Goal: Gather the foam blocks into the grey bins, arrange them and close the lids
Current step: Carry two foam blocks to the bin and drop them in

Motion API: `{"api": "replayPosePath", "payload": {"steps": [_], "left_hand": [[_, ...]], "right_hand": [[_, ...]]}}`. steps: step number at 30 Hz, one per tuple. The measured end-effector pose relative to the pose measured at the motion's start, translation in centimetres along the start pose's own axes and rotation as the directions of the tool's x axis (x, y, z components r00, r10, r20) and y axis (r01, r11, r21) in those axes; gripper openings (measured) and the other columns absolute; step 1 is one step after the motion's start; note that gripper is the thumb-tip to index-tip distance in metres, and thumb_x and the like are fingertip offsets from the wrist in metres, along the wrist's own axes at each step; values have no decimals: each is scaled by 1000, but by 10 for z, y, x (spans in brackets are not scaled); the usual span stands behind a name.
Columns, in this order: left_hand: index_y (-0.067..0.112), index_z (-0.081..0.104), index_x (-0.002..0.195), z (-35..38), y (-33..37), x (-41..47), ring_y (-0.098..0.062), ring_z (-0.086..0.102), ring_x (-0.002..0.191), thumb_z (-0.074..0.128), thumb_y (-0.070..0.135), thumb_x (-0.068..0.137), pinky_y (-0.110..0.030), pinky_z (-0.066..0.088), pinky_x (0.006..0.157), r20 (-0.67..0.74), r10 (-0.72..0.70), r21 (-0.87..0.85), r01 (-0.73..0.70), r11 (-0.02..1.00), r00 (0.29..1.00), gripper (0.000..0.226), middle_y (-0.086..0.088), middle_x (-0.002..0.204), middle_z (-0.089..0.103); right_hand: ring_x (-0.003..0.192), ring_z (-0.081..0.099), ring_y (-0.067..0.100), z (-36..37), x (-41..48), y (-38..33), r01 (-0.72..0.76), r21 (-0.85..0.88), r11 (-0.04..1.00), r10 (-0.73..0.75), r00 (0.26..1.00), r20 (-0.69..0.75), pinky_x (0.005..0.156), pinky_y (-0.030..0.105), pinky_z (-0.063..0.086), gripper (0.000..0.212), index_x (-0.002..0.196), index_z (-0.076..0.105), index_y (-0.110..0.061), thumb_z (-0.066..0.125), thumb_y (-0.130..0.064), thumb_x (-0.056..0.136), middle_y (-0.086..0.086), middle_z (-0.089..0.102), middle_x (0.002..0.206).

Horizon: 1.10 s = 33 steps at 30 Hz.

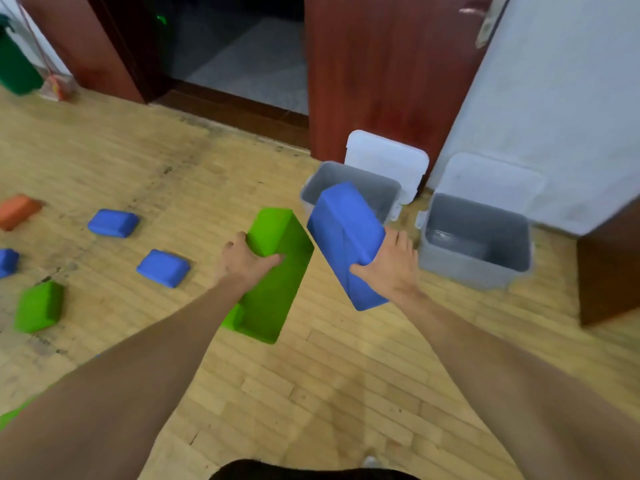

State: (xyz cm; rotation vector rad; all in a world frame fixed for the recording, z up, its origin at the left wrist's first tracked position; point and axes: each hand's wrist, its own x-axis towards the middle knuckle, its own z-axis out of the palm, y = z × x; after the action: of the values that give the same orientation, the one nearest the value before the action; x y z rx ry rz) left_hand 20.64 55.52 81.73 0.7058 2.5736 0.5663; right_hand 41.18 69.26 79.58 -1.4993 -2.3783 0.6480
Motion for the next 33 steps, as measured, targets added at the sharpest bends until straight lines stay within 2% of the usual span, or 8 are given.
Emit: {"api": "replayPosePath", "payload": {"steps": [2,4,10,15,23,27,33], "left_hand": [[16,45,129,10,38,15,-36,55,115,69,67,68,-42,46,88,9,107,110,-107,988,994,83,-14,126,56],[14,49,123,21,66,43,-37,57,112,66,72,67,-42,47,86,9,146,146,-146,978,989,82,-14,122,58],[3,49,130,59,122,166,-39,51,120,66,68,72,-44,42,97,72,59,29,-61,998,996,89,-21,128,49],[6,59,120,72,152,286,-32,59,109,77,69,56,-37,49,88,257,107,82,-131,988,961,91,-15,119,60],[7,44,137,78,231,424,-33,51,118,78,60,63,-41,45,97,297,141,157,-194,968,944,97,-14,129,45],[12,40,139,106,268,491,-32,49,122,77,57,67,-42,43,97,306,164,134,-212,968,938,93,-10,133,43],[13,39,137,170,316,609,-32,49,120,78,53,67,-44,45,96,344,124,155,-186,970,931,90,-9,131,40]], "right_hand": [[117,43,26,-14,26,24,-50,-4,999,50,999,-18,97,35,35,84,133,37,-13,73,-45,65,6,44,125],[117,43,27,-19,56,41,-87,-13,996,87,996,-27,98,36,35,85,135,36,-13,74,-44,65,7,43,126],[116,44,30,6,164,62,-210,-70,975,208,977,-35,98,40,37,85,132,39,-12,77,-50,66,9,45,123],[120,43,30,34,269,38,-310,-8,951,309,950,-50,101,43,36,89,138,34,-12,73,-54,69,9,43,127],[117,45,27,60,393,24,-383,52,922,385,922,-31,100,39,36,87,138,36,-15,74,-50,69,6,44,126],[119,43,24,85,455,43,-461,124,879,466,885,-6,101,35,34,86,137,37,-15,78,-44,67,4,45,126],[116,45,26,140,575,80,-552,79,830,549,834,56,99,35,34,87,137,39,-11,78,-44,67,8,48,125]]}}
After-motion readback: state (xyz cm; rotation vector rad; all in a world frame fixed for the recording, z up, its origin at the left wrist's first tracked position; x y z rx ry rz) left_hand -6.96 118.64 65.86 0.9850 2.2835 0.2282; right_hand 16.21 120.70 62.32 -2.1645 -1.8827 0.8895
